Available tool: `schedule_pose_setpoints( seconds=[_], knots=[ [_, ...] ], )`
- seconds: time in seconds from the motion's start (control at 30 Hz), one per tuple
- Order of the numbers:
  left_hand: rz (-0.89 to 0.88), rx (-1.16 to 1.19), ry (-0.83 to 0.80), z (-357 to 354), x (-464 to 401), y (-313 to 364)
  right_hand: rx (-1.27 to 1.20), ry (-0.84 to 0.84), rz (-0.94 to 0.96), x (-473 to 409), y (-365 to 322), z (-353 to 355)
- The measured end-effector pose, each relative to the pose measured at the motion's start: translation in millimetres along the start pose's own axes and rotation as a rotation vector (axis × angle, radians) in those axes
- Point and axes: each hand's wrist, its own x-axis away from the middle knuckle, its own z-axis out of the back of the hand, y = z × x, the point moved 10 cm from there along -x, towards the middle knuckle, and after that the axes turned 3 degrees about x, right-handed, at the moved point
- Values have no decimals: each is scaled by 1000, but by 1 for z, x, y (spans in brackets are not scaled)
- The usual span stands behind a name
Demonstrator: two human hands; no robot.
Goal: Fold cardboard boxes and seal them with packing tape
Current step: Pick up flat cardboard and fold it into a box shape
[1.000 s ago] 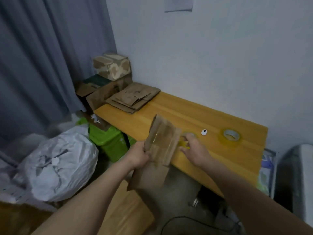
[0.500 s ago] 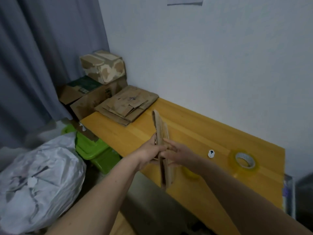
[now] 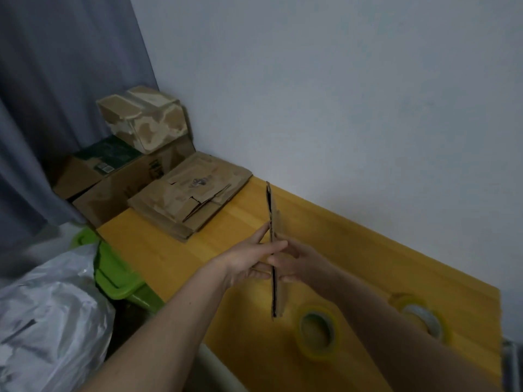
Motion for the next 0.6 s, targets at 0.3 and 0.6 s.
schedule_pose_setpoints(
  seconds=[0.3,0.6],
  knots=[
    [89,-89,-138,12,-80,24,-145,302,-96,-58,17,61],
    [243,-296,-414,57,-146,20,-528,640,-222,-129,34,55]
  ],
)
